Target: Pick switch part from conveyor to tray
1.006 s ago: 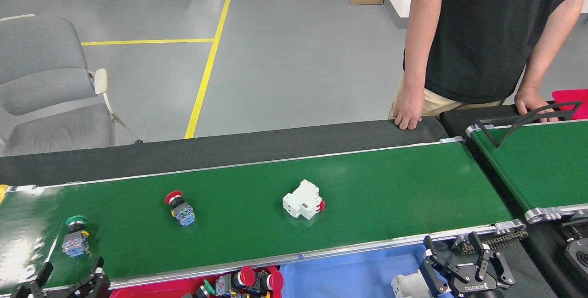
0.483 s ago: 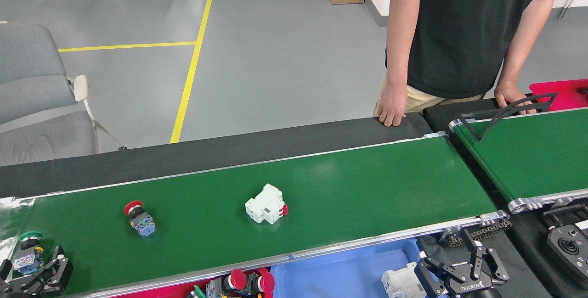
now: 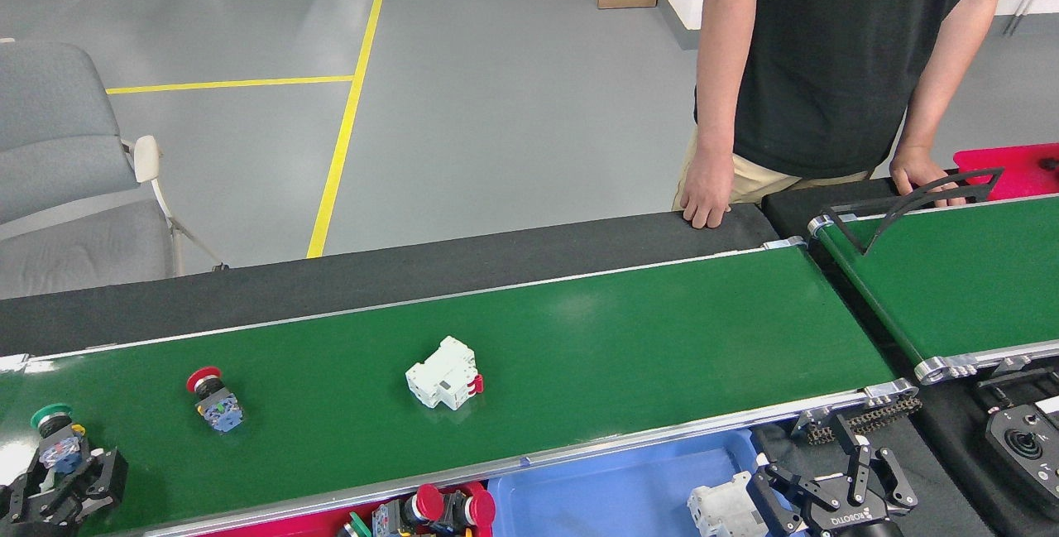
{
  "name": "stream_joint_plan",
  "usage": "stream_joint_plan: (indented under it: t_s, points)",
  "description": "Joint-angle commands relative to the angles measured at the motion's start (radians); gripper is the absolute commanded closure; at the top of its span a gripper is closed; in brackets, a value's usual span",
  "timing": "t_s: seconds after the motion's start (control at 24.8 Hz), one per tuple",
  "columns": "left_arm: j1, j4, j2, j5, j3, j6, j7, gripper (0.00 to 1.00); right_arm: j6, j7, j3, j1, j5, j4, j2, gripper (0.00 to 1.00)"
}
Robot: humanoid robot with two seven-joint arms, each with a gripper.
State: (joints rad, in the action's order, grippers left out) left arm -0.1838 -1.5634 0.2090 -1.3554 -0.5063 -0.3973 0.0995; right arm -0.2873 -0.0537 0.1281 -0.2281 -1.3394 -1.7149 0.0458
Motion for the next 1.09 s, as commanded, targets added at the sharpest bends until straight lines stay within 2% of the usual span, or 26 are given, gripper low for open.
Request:
stream_joint_plan:
  t_s: [0.0,0.04,0.08,0.12,0.28,0.36,0.48,0.56,0.72,0.97,1.05]
  points:
    - [-0.095,-0.145,-0.016,0.042,-0.003,-0.207,-0.009,0.63,0.004,0.000,0.005,0.003,0.002,-0.015,0.000,0.00]
    - [-0.167,-0.214,-0.043,0.059,-0.008,-0.291,-0.009,0.40,0.002,0.000,0.005,0.001,0.000,-0.015,0.002,0.00]
    - [-0.201,-0.224,-0.076,0.073,-0.005,-0.368,-0.011,0.16,0.002,0.000,0.005,-0.007,0.000,-0.015,0.002,0.00]
    - [-0.210,-0.216,-0.108,0.070,-0.006,-0.388,-0.008,0.04,0.002,0.000,0.005,-0.010,0.002,-0.015,0.002,0.00]
    - [-0.276,-0.214,-0.145,0.070,-0.003,-0.388,-0.006,0.01,0.002,0.000,0.005,-0.011,0.002,-0.015,0.002,0.00]
    - [-0.276,-0.214,-0.157,0.070,-0.014,-0.388,-0.007,0.01,0.000,0.000,0.004,-0.013,0.000,-0.020,0.002,0.00]
    - [-0.253,-0.213,-0.168,0.073,-0.100,-0.388,-0.009,0.01,0.000,0.002,0.004,-0.013,0.000,-0.025,0.003,0.00]
    - [-0.224,-0.213,-0.171,0.073,-0.166,-0.316,-0.009,0.01,0.000,0.014,0.004,-0.011,0.000,-0.023,0.002,0.00]
    - [-0.223,-0.205,-0.149,0.062,-0.187,-0.028,-0.009,0.01,0.000,0.022,0.001,-0.014,0.000,-0.025,0.003,0.00]
    - [-0.226,-0.178,-0.134,0.062,-0.184,-0.005,-0.009,0.01,0.000,0.022,0.001,-0.014,0.000,-0.022,0.002,0.00]
    - [-0.209,-0.132,-0.103,0.056,-0.186,0.003,-0.009,0.01,-0.001,0.022,-0.007,-0.016,-0.001,-0.022,0.003,0.00]
